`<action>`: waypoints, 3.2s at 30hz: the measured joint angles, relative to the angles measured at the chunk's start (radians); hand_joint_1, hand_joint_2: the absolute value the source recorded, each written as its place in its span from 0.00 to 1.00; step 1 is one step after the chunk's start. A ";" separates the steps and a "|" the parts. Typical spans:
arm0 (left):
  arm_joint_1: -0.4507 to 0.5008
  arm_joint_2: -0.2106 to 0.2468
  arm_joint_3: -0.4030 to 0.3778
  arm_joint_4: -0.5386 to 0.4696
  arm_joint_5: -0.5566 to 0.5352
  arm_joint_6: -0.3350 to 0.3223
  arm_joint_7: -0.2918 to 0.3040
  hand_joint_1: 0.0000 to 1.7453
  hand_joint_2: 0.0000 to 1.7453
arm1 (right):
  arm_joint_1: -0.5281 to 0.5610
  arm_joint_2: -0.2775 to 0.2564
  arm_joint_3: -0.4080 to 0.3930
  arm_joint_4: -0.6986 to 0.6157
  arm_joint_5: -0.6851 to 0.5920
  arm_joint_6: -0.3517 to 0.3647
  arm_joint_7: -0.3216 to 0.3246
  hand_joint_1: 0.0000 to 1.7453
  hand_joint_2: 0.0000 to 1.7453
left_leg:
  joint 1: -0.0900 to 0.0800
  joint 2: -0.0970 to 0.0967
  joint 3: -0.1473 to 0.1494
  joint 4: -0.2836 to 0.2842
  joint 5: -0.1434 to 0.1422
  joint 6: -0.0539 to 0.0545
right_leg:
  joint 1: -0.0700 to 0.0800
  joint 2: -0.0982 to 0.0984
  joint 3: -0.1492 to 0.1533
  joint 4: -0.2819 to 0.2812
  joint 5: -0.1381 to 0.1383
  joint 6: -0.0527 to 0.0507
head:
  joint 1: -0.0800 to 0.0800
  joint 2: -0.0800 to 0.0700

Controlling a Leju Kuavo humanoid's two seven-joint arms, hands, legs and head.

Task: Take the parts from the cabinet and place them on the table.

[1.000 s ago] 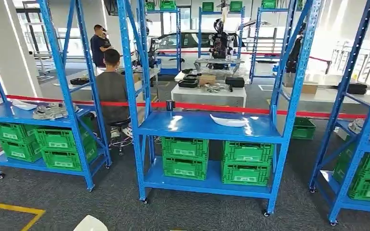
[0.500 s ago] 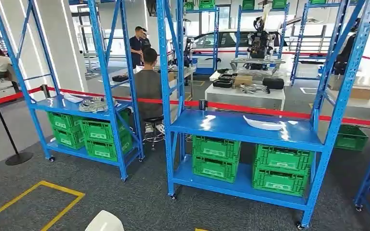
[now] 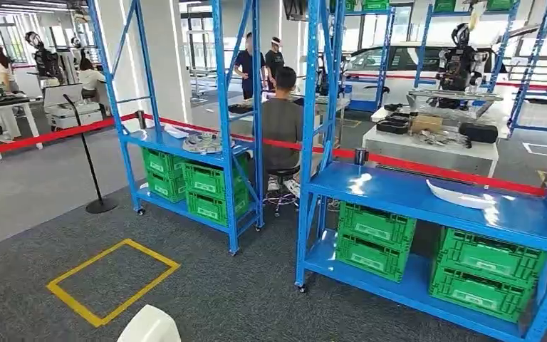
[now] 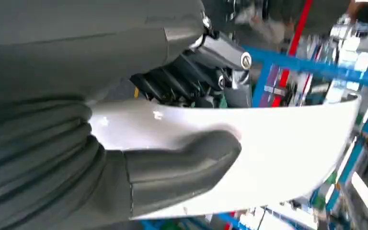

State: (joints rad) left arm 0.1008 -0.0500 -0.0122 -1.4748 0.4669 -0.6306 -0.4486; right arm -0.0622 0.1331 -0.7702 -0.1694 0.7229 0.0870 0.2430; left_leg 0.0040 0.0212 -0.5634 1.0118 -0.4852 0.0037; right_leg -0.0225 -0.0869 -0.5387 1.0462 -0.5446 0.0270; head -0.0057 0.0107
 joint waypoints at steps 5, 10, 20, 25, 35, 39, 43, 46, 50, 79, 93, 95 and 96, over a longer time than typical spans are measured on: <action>-0.008 -0.003 0.013 0.006 -0.001 0.002 -0.001 1.00 1.00 | 0.009 0.002 -0.006 0.000 -0.003 0.000 -0.002 0.00 0.00 | -0.004 -0.071 -0.006 0.005 0.008 0.014 | 0.000 0.084 -0.143 0.279 -0.092 0.001 | 0.005 0.000; -0.015 -0.003 0.035 0.005 0.005 0.006 -0.005 1.00 1.00 | 0.008 0.003 -0.010 0.000 -0.004 0.000 -0.004 0.00 0.00 | -0.006 -0.141 -0.018 0.028 -0.002 -0.006 | -0.006 0.173 -0.036 -0.001 0.034 -0.006 | 0.005 0.000; -0.005 -0.001 0.091 0.004 0.016 0.010 0.000 1.00 1.00 | 0.012 0.008 -0.013 0.000 0.006 0.003 -0.003 0.00 0.00 | 0.008 -0.031 -0.159 0.305 -0.146 -0.053 | 0.002 0.036 -0.032 -0.025 0.049 -0.053 | -0.003 0.000; -0.019 -0.003 0.102 0.012 0.023 0.013 0.009 1.00 1.00 | 0.010 0.011 -0.014 0.000 0.005 0.004 -0.004 0.00 0.00 | 0.009 0.085 0.002 0.017 -0.021 -0.047 | 0.011 -0.026 -0.025 -0.011 0.035 -0.032 | -0.004 0.000; -0.027 -0.019 0.125 0.011 0.034 0.017 0.021 1.00 1.00 | 0.011 0.015 -0.014 0.000 0.023 0.027 -0.011 0.00 0.00 | 0.006 -0.062 0.000 0.006 0.001 0.003 | 0.001 0.081 -0.150 0.286 -0.106 0.001 | 0.004 0.000; -0.001 -0.019 0.153 0.010 0.048 0.017 0.010 1.00 1.00 | 0.011 0.015 -0.014 0.000 0.046 0.037 -0.010 0.00 0.00 | 0.007 -0.121 0.001 0.015 -0.004 -0.005 | -0.001 0.129 -0.060 0.045 0.052 -0.011 | 0.004 0.000; 0.058 -0.019 0.194 -0.027 0.058 -0.001 -0.014 1.00 1.00 | 0.009 0.014 -0.004 0.000 0.079 0.045 -0.018 0.00 0.00 | 0.009 -0.164 -0.018 0.011 -0.003 -0.032 | 0.005 0.150 -0.039 -0.001 0.040 -0.027 | 0.003 0.000; 0.082 -0.026 0.229 -0.053 0.064 -0.008 0.002 1.00 1.00 | 0.006 0.014 -0.002 0.000 0.080 0.048 -0.018 0.00 0.00 | 0.007 -0.075 -0.027 0.038 -0.026 -0.044 | 0.000 0.107 -0.027 -0.024 0.049 -0.051 | -0.001 0.000; 0.084 -0.035 0.245 -0.061 0.058 -0.016 0.017 1.00 1.00 | 0.011 0.010 -0.002 0.000 0.080 0.048 -0.021 0.00 0.00 | 0.011 -0.031 -0.150 0.294 -0.148 -0.060 | 0.004 0.045 -0.027 -0.024 0.044 -0.063 | -0.003 0.000; -0.004 -0.067 0.214 -0.040 0.035 0.006 0.066 1.00 1.00 | 0.011 0.012 -0.008 0.000 0.034 0.042 -0.029 0.00 0.00 | 0.006 -0.041 -0.109 0.190 -0.094 -0.046 | 0.015 0.070 -0.007 -0.051 0.057 -0.068 | 0.003 0.000; -0.007 -0.021 0.203 -0.034 0.075 0.016 0.016 1.00 1.00 | 0.002 0.021 -0.010 0.000 0.050 0.050 -0.028 0.00 0.00 | 0.016 -0.021 -0.016 0.017 0.008 -0.007 | 0.007 0.057 -0.041 0.091 -0.052 -0.011 | 0.008 0.000; -0.006 -0.021 0.203 -0.034 0.084 0.011 0.013 1.00 1.00 | 0.006 0.021 -0.010 0.000 0.050 0.049 -0.032 0.00 0.00 | 0.015 -0.048 -0.018 0.018 0.009 -0.002 | 0.008 0.077 -0.118 0.244 -0.112 -0.009 | 0.010 0.000; -0.005 -0.021 0.203 -0.034 0.087 0.009 0.011 1.00 1.00 | 0.007 0.021 -0.010 0.000 0.051 0.049 -0.031 0.00 0.00 | 0.014 -0.063 -0.019 0.019 0.009 -0.002 | 0.008 0.079 -0.143 0.287 -0.117 -0.010 | 0.010 0.000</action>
State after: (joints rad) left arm 0.0954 -0.0710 0.1904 -1.5091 0.5535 -0.6214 -0.4371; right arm -0.0552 0.1537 -0.7801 -0.1690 0.7736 0.1358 0.2117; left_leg 0.0183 -0.0413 -0.5822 1.0304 -0.4758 0.0019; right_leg -0.0142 -0.0077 -0.6814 1.3334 -0.6617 0.0170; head 0.0038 0.0107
